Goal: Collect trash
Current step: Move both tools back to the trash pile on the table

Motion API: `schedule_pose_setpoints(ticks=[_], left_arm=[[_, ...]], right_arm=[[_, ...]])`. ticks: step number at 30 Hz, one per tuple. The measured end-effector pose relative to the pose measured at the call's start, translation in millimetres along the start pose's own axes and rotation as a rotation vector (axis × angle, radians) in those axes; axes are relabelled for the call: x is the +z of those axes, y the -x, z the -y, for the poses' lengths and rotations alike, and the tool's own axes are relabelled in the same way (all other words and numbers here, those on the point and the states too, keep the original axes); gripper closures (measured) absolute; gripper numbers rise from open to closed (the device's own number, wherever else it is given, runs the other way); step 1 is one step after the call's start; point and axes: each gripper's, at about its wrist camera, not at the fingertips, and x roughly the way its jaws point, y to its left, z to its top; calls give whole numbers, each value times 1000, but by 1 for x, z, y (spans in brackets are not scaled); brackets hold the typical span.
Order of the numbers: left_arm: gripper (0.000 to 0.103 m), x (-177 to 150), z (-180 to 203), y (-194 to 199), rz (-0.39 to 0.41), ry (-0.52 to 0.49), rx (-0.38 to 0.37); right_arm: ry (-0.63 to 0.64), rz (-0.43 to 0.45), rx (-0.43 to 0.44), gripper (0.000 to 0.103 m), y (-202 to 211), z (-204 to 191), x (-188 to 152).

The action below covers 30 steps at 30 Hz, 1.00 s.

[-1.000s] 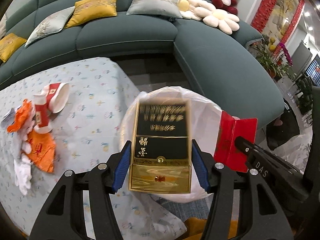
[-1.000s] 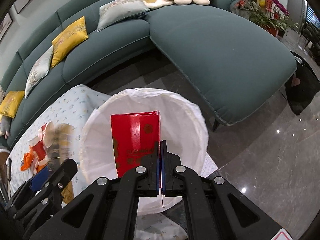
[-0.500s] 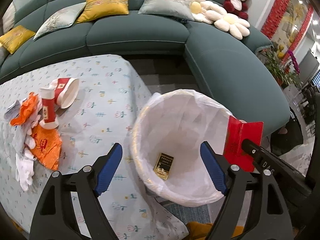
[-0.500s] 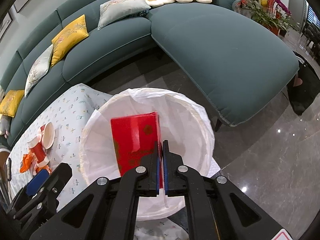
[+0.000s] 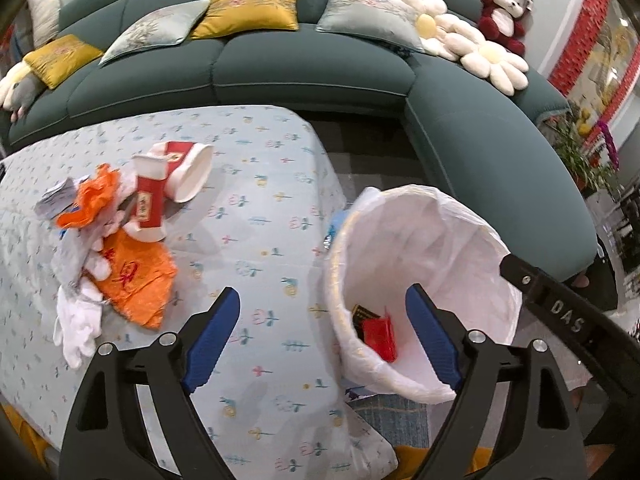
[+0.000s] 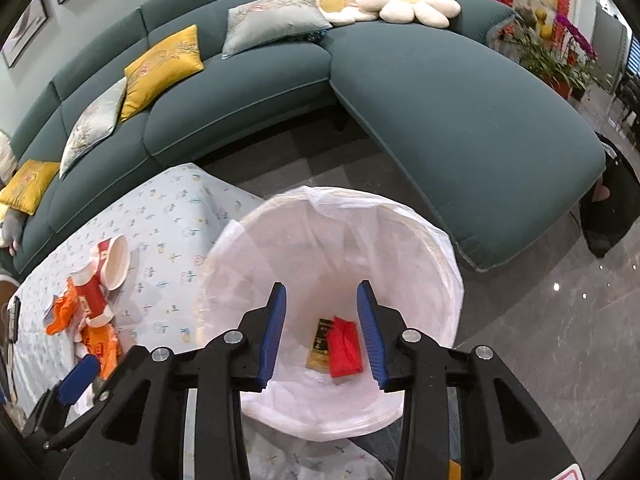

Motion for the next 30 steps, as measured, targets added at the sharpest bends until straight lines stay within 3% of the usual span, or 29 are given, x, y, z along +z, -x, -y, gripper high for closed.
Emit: schedule_pose_setpoints(ticks=[11,26,30], left_arm=[[20,-7,-64,18,16,111,63],[20,-32,-162,42,21,267,176],[17,-39,-186,40,4,303,208]], right_arm=[[92,-7,42,59,16,-59,-20],[208,-38,87,57,27,-134,-58],[232,-52,94,52,24,-148,-68]])
